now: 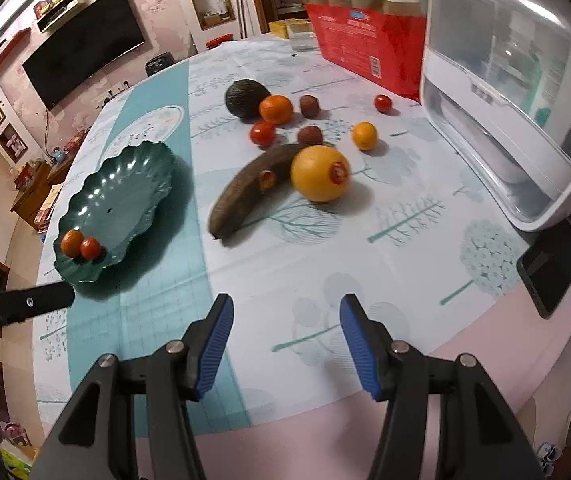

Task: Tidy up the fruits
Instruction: 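Move the left tool to the brown banana and close on it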

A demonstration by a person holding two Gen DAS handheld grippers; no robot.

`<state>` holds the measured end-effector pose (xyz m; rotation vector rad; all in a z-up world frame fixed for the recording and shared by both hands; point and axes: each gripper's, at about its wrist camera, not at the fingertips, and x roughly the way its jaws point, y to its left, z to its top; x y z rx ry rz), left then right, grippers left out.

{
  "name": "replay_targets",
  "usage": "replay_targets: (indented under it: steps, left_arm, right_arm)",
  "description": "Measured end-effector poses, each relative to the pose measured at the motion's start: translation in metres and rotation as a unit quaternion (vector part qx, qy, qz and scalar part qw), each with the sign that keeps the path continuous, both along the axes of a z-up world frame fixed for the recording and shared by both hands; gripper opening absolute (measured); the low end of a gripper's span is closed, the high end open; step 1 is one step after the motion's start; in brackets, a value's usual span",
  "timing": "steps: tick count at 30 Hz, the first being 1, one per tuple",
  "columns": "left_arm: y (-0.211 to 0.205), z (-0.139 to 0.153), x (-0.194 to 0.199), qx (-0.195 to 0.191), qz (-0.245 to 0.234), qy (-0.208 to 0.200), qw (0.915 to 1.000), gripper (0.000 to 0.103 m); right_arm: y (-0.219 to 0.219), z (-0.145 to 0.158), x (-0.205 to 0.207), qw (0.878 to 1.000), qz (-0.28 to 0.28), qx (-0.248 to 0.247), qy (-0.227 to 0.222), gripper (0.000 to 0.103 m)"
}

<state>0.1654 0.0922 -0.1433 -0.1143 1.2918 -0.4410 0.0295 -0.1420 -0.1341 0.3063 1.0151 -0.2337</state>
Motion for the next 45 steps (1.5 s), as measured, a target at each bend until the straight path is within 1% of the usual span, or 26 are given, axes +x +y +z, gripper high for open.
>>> replay_targets:
  steps: [5, 10, 16, 21, 27, 28, 31, 35, 38, 41, 45]
  left_arm:
    - [-0.033, 0.008, 0.013, 0.015, -0.019, -0.013, 0.9996, 0.075]
    - [-0.064, 0.013, 0.03, 0.022, -0.037, -0.019, 0.9989, 0.075]
    - [-0.103, 0.009, 0.051, 0.044, -0.061, -0.017, 0.997, 0.075]
    - [-0.131, -0.002, 0.068, 0.066, -0.072, -0.015, 0.9951, 0.075]
    - [-0.157, -0.022, 0.084, 0.091, -0.076, -0.004, 0.993, 0.074]
    - [-0.16, -0.024, 0.086, 0.094, -0.078, -0.004, 0.9925, 0.072]
    - [-0.174, -0.034, 0.092, 0.116, -0.086, -0.007, 0.9895, 0.072]
    - [-0.189, -0.046, 0.096, 0.134, -0.1, 0.001, 0.9859, 0.068]
    - [-0.198, -0.055, 0.098, 0.147, -0.11, 0.005, 0.983, 0.066]
    - [-0.205, -0.061, 0.102, 0.154, -0.12, 0.0, 0.9806, 0.064]
    - [-0.212, -0.066, 0.106, 0.146, -0.131, -0.007, 0.9805, 0.064]
  right_arm:
    - [-0.02, -0.005, 0.002, 1.0, 0.005, 0.007, 0.004, 0.056]
    - [-0.039, -0.007, 0.012, 1.0, 0.019, 0.008, 0.001, 0.056]
    - [-0.062, -0.01, 0.032, 0.999, 0.048, 0.009, -0.014, 0.058]
    - [-0.071, -0.011, 0.051, 0.996, 0.086, 0.003, -0.033, 0.06]
    - [-0.075, -0.018, 0.069, 0.99, 0.133, 0.001, -0.047, 0.06]
    - [-0.075, -0.019, 0.071, 0.989, 0.14, -0.001, -0.05, 0.06]
    - [-0.073, -0.022, 0.079, 0.984, 0.165, -0.016, -0.06, 0.061]
    - [-0.072, -0.031, 0.09, 0.979, 0.194, -0.024, -0.055, 0.061]
    - [-0.075, -0.038, 0.095, 0.978, 0.201, -0.013, -0.053, 0.061]
    - [-0.075, -0.043, 0.1, 0.977, 0.208, -0.013, -0.053, 0.061]
    - [-0.075, -0.047, 0.106, 0.974, 0.217, -0.012, -0.058, 0.061]
